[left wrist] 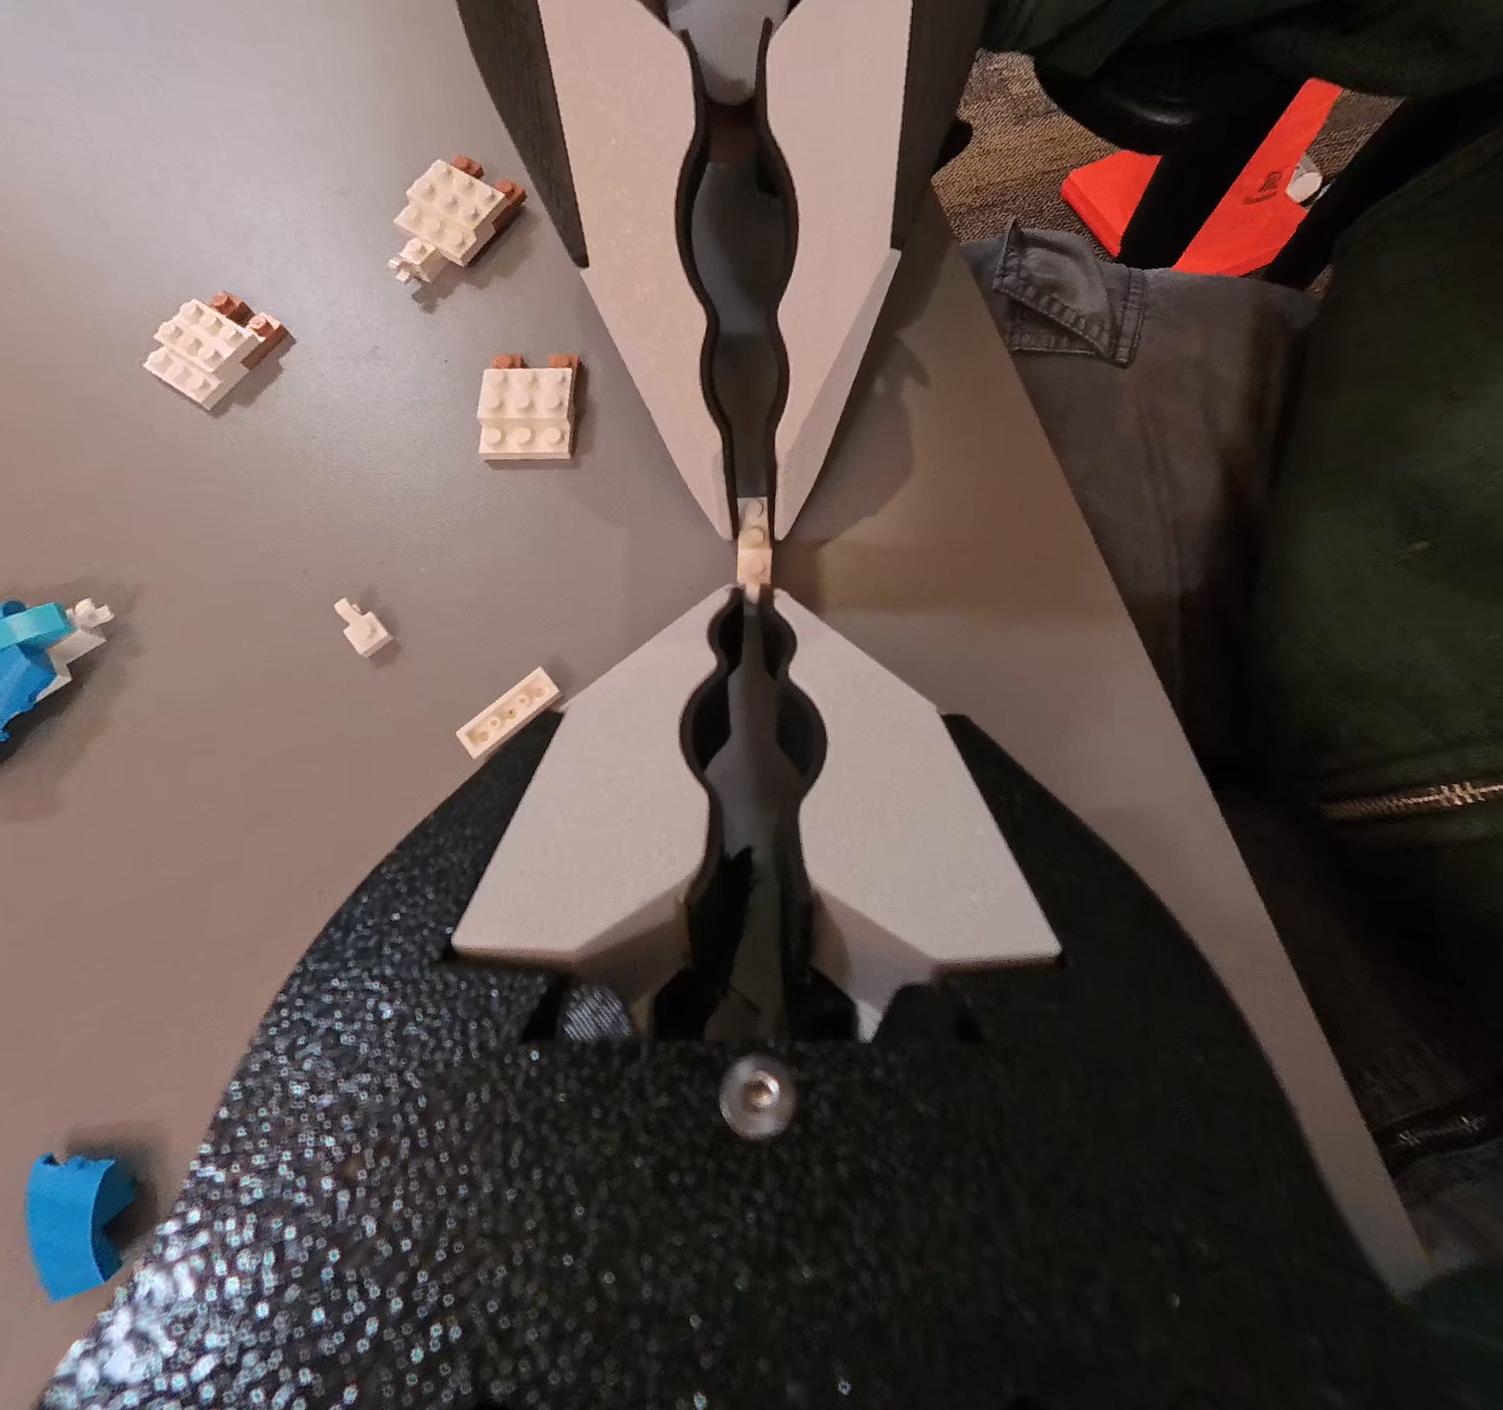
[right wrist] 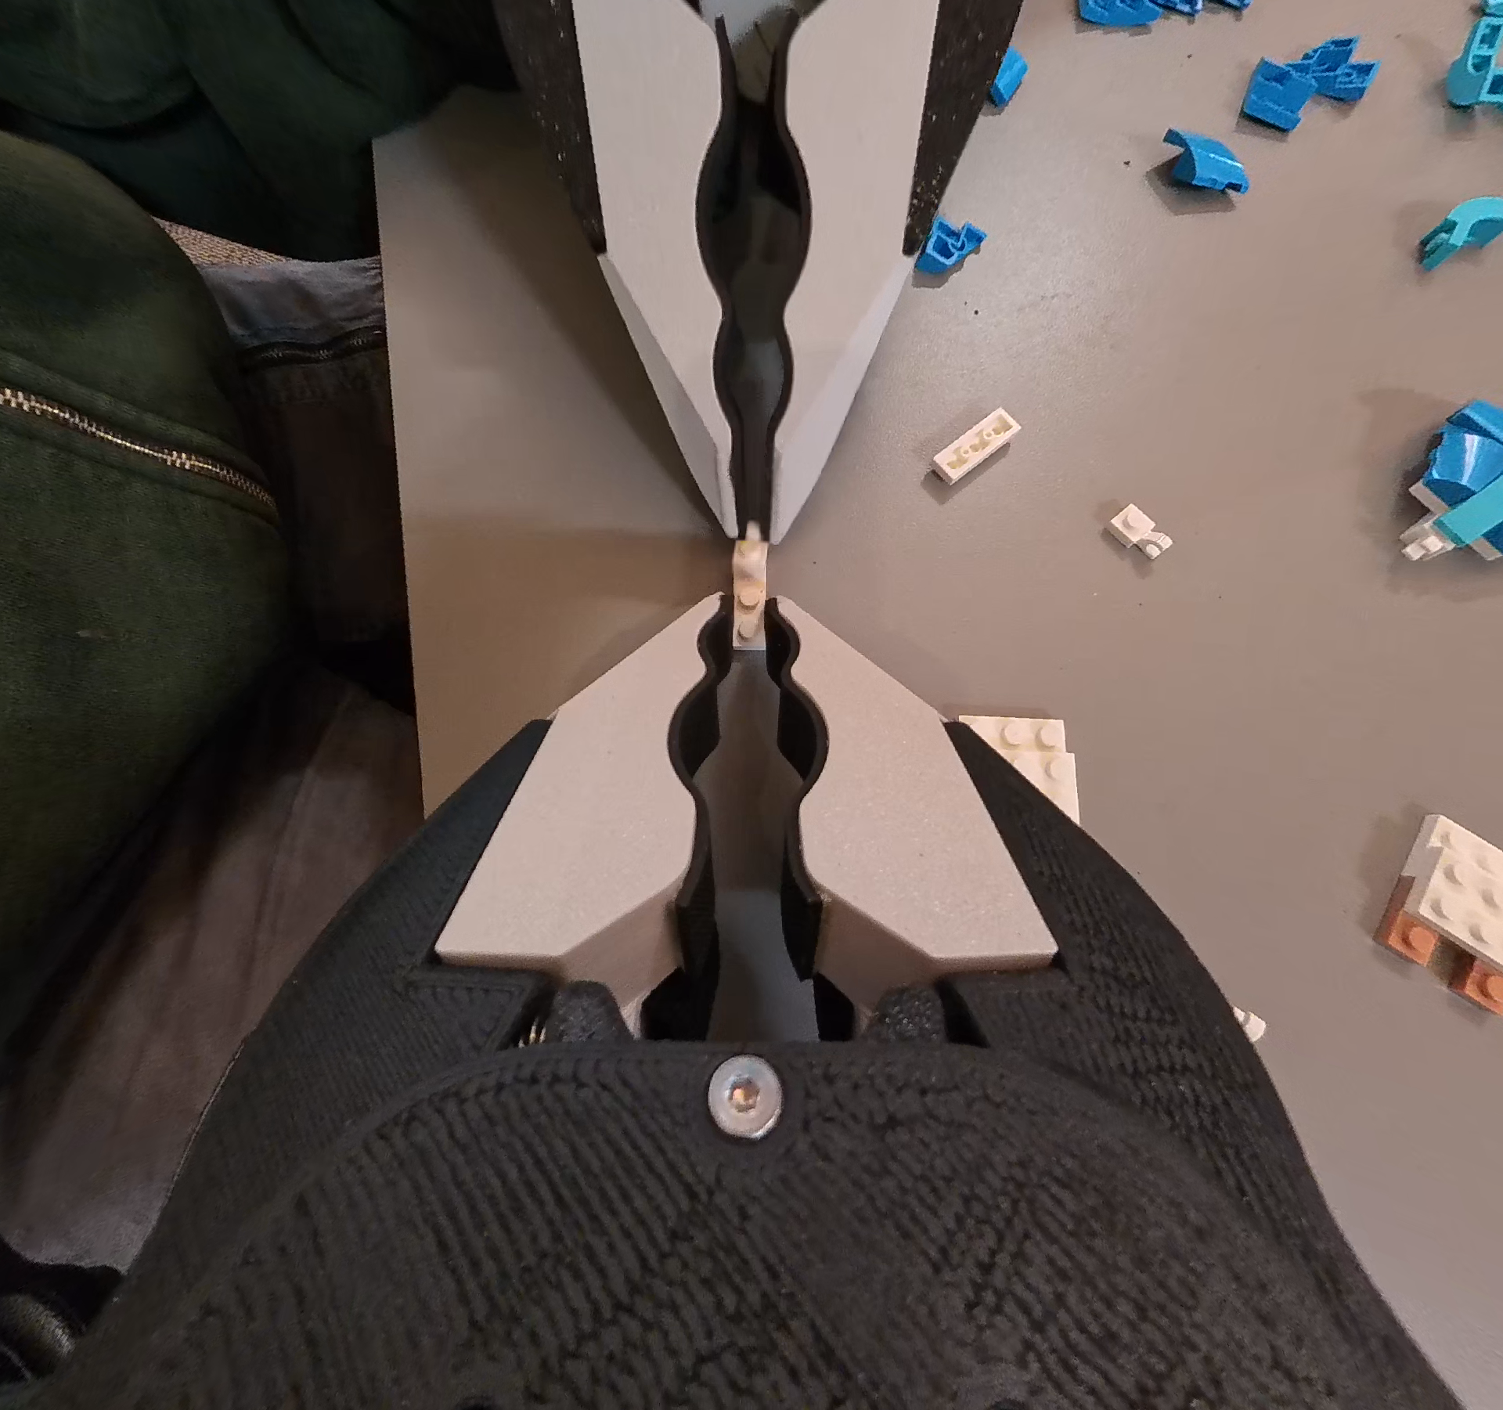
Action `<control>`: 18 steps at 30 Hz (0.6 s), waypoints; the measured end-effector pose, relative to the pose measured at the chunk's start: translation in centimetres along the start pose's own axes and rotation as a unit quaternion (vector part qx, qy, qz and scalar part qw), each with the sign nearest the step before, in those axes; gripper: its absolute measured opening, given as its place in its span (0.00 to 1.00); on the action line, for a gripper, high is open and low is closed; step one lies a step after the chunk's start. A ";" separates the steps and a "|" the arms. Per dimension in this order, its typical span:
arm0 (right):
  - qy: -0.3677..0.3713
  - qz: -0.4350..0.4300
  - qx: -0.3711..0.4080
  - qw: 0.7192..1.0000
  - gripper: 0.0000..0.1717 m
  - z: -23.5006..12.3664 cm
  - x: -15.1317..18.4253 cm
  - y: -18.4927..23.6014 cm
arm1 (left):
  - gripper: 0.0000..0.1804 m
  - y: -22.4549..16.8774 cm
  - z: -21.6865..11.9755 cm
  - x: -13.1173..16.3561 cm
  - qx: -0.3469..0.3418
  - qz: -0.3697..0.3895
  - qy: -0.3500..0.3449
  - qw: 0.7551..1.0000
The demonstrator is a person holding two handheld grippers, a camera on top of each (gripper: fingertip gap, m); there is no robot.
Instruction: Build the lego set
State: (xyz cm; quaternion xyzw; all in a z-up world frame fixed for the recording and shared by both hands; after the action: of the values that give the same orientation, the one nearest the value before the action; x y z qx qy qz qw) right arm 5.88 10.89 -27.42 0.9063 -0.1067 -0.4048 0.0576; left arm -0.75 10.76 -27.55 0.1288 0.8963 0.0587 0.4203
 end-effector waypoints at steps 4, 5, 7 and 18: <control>0.000 0.001 -0.001 1.000 0.04 0.0 0.0 0.0 | 0.02 0.0 0.0 0.0 0.000 -0.003 -0.001 1.000; -0.001 0.001 -0.001 1.000 0.04 0.0 0.0 0.0 | 0.02 0.0 0.0 0.0 0.000 -0.003 -0.001 1.000; -0.001 0.002 -0.001 1.000 0.04 0.0 0.0 0.0 | 0.02 0.0 -0.1 0.0 -0.001 -0.003 -0.001 1.000; -0.013 0.024 -0.005 1.000 0.04 -0.2 -0.1 -0.4 | 0.20 -0.8 -1.1 -1.2 -0.044 0.100 -0.023 0.994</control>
State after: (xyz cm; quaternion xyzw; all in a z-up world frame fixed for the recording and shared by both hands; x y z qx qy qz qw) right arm 6.06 11.30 -27.30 0.8979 -0.1276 -0.4154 0.0702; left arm -1.01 9.63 -26.17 0.2005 0.8655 0.1371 0.4381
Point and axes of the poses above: each gripper's, where its closed fingertips meet, z out along the fingers, x out of its underside, y = z × x across the jaws, the point moved 4 cm from there along -z, back along the fingers, and after that the axes turned 14 degrees about z, right-handed, at the moved point
